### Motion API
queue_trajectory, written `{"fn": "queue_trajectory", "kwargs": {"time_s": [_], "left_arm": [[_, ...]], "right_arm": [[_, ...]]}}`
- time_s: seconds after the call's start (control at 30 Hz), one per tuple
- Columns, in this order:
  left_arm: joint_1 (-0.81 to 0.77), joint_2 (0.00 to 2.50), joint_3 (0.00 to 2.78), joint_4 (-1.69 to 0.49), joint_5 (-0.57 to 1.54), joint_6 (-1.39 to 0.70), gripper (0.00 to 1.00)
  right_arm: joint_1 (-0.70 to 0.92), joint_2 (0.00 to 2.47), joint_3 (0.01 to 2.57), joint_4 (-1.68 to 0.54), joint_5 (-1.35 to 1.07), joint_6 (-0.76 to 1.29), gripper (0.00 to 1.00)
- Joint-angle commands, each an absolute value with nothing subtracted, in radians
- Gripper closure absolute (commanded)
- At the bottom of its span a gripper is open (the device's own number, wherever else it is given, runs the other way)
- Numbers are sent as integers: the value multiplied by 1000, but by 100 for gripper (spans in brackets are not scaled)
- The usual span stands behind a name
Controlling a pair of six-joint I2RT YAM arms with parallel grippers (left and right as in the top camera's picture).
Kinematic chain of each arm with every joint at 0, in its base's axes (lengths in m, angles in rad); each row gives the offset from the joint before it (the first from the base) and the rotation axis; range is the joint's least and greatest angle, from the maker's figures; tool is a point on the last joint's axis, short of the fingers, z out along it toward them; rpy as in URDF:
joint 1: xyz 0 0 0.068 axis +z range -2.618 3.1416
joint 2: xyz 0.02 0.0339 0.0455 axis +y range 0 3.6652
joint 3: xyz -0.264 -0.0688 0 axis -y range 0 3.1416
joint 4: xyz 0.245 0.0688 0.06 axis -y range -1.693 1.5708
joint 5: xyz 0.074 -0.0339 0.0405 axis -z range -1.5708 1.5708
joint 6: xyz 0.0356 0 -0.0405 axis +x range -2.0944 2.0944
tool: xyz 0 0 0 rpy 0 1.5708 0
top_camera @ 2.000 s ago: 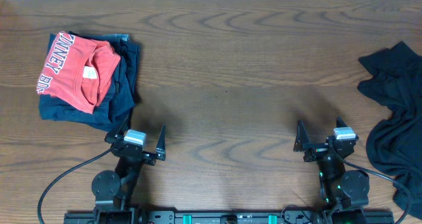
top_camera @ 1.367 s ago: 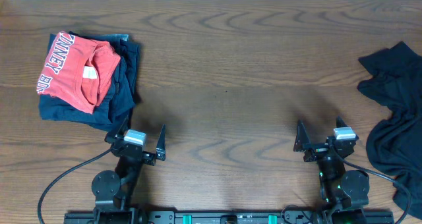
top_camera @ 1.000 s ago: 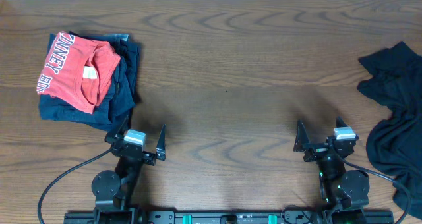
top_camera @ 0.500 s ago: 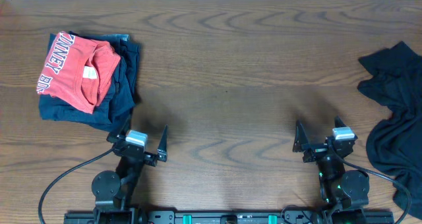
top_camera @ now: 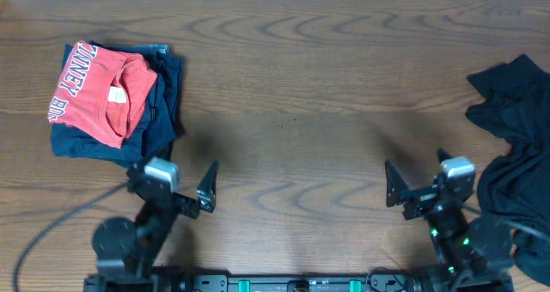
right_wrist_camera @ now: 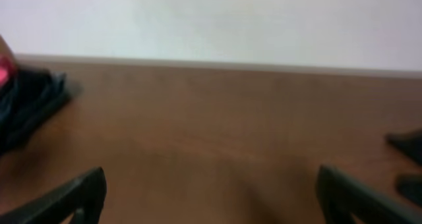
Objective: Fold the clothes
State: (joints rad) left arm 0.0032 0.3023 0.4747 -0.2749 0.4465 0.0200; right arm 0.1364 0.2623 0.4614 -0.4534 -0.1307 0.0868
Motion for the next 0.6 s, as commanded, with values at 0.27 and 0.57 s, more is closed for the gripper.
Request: {"fn": "queue_trajectory", "kwargs": {"time_s": [0.27, 0.57], "left_arm": [[-1, 1042, 1151, -863, 460, 10, 2], [-2, 1230, 1285, -983, 584, 2, 2]], "right_arm": [[125, 1037, 1048, -864, -319, 93, 1], [72, 1417, 1278, -902, -141, 130, 1]]}}
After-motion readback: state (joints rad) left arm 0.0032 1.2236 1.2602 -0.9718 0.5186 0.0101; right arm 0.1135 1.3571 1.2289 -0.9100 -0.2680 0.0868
